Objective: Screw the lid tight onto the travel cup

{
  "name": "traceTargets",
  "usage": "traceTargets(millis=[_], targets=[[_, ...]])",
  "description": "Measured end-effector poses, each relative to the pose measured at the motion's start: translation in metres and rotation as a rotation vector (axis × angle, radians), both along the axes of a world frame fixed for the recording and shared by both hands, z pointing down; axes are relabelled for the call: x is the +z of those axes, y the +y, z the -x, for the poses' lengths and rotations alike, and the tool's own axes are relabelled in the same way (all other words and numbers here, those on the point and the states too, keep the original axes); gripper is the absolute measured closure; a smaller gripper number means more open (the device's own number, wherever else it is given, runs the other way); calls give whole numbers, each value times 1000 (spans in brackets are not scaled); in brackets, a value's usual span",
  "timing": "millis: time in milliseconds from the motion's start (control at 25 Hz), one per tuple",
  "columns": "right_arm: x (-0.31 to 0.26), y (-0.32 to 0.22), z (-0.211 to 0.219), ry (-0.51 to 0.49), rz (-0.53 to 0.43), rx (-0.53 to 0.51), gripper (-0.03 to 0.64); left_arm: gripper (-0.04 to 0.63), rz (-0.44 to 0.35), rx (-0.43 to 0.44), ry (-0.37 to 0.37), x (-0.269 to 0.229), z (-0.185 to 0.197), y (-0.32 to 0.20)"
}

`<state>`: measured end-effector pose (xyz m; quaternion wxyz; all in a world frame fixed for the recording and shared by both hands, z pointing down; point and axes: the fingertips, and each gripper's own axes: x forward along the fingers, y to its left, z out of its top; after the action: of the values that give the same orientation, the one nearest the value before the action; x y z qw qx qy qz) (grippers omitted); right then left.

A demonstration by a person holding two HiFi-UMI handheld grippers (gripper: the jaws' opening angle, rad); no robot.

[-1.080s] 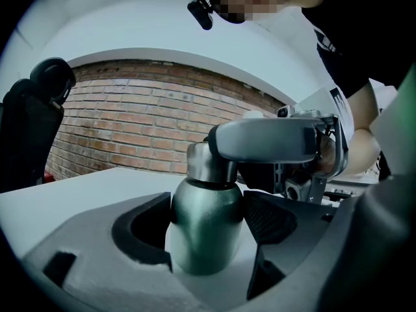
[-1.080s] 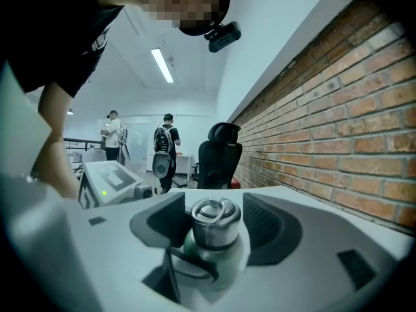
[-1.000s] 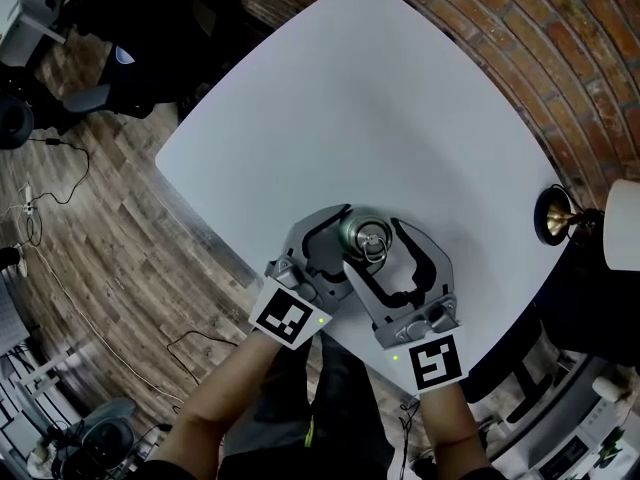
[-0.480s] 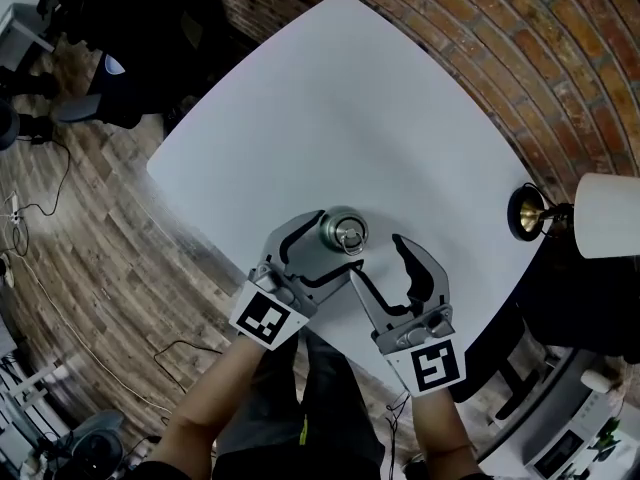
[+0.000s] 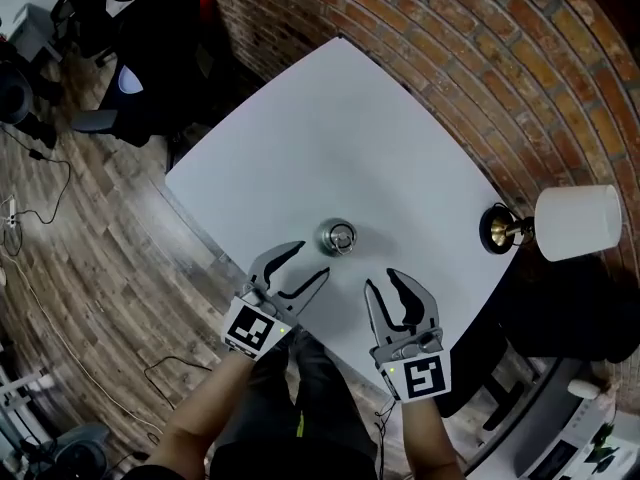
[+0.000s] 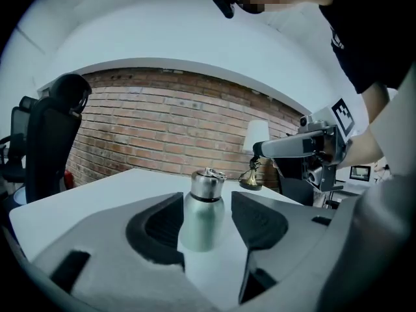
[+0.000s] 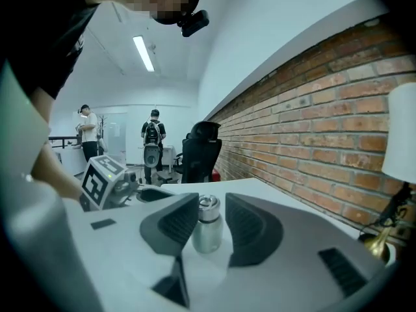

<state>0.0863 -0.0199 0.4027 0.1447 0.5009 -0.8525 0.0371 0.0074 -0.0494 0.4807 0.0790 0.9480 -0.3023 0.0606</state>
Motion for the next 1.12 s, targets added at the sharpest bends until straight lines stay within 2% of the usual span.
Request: traceTargets(millis=[160, 320, 400, 560, 720, 1120], targets=[[-14, 5, -7, 7, -4, 45, 537, 461, -1, -14, -3, -9, 6, 3], [-28, 20, -16, 16, -18, 86, 591, 538, 61, -47, 16, -23, 14, 10], [-37, 27, -19, 17, -22, 100, 603, 548, 66, -63, 15, -29, 21, 12], [-60, 39, -23, -16, -43, 94, 603, 568, 25, -86, -15, -52, 34, 13], [-80, 44, -30, -40, -63, 106, 604, 571, -28, -85, -40, -86, 39, 13], [-141, 43, -41, -43, -184, 79, 603, 572, -166, -105, -41, -172, 53, 22]])
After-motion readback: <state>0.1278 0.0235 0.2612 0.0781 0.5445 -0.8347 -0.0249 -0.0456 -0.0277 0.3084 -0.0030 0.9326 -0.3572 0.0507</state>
